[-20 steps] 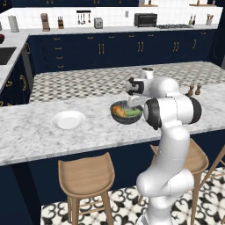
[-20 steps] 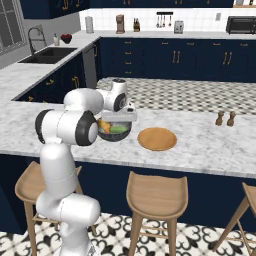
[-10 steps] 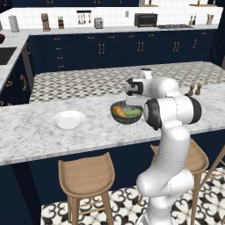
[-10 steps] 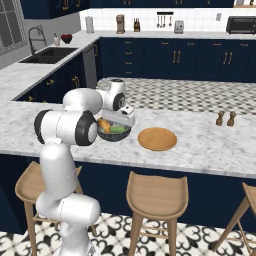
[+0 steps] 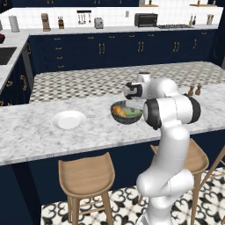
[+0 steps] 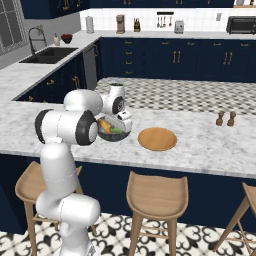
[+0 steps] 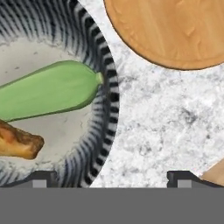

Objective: Pick the chicken drumstick and corn from their plates and place them in the bowl. Then put the bowl in the fridge.

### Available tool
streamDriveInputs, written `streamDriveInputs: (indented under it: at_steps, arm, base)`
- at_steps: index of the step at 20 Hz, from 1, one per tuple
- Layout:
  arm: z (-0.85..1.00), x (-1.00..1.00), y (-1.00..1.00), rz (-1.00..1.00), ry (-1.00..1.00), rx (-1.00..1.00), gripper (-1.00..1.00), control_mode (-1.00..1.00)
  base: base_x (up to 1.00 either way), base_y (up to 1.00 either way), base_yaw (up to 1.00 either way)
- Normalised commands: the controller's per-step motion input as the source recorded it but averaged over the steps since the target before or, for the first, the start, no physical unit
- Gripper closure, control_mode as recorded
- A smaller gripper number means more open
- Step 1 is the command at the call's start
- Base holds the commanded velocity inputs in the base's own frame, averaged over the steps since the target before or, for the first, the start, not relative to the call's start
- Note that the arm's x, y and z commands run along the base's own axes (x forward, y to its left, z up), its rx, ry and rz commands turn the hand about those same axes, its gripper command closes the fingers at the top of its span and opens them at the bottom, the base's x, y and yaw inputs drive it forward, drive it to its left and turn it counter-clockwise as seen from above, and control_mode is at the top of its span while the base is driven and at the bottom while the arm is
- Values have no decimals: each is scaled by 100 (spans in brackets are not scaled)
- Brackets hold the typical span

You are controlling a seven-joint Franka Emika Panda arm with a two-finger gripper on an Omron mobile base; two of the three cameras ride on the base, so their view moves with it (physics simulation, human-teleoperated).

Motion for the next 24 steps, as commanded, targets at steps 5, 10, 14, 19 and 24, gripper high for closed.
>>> streamDriveInputs:
  at_steps: [5, 10, 14, 19, 24]
  arm:
    - [-43, 7, 0, -13, 0, 0, -100, -100]
    - [-30, 14, 0, -9, 0, 0, -100, -100]
    - [-17, 6, 0, -6, 0, 0, -100, -100]
    - [-31, 0, 14, -7, 0, 0, 100, -100]
    - [-12, 0, 12, -5, -7, 0, 100, -100]
  base:
    - [0, 0, 0]
    - [0, 0, 0]
    - [0, 0, 0]
    - [0, 0, 0]
    - [0, 0, 0]
